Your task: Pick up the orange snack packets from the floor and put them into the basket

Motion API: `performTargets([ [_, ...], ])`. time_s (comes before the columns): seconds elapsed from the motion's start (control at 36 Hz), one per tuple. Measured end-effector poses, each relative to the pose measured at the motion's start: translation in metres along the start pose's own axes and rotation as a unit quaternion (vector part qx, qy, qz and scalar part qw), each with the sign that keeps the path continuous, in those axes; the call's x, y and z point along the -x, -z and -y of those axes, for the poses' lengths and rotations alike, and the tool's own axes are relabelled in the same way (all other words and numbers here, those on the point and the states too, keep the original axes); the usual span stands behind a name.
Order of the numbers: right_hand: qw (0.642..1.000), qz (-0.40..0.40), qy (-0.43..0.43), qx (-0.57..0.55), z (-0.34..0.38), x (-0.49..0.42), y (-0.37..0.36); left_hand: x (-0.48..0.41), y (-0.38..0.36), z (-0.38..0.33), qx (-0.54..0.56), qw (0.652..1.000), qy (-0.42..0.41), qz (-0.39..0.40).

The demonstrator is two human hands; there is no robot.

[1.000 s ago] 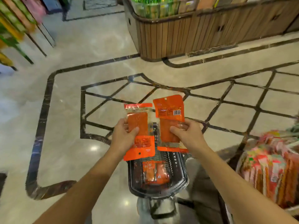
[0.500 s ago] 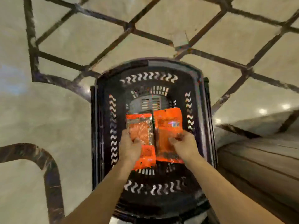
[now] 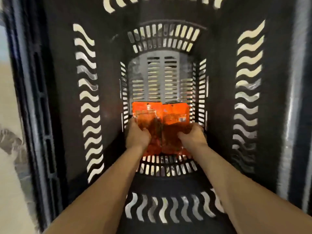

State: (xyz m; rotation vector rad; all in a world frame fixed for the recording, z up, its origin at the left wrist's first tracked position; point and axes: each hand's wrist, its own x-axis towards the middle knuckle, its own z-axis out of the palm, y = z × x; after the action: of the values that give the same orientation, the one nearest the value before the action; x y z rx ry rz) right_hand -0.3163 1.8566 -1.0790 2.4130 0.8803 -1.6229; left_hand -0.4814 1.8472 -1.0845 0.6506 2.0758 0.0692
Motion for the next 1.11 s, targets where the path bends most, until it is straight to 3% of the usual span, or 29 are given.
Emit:
performTargets([
  [0.14,0.988,-0.035,0.104,0.11,0.052,0.055,0.05,0.042,0.055,-0.053,-0.04,0.997,-0.061,-0.014],
  [0.25,0.948,-0.063,0.238,0.199,0.113,0.124,0.098,0.101,0.125,-0.106,-0.079,0.981,-0.175,0.003],
  [0.39,0.872,-0.11,0.357,0.316,0.205,0.252,0.165,0.197,0.243,-0.17,-0.116,0.951,-0.287,0.009],
  [0.58,0.751,-0.175,0.502,0.392,0.326,0.474,0.243,0.347,0.45,-0.236,-0.118,0.924,-0.357,-0.069],
  [0.69,0.709,-0.185,0.561,0.385,0.368,0.595,0.264,0.435,0.556,-0.242,-0.113,0.906,-0.383,-0.142],
  [0.92,0.585,-0.167,0.695,0.383,0.406,0.777,0.243,0.58,0.687,-0.18,-0.07,0.88,-0.349,-0.316],
  [1.11,0.447,-0.078,0.792,0.407,0.379,0.892,0.171,0.681,0.717,-0.061,-0.017,0.866,-0.218,-0.45],
])
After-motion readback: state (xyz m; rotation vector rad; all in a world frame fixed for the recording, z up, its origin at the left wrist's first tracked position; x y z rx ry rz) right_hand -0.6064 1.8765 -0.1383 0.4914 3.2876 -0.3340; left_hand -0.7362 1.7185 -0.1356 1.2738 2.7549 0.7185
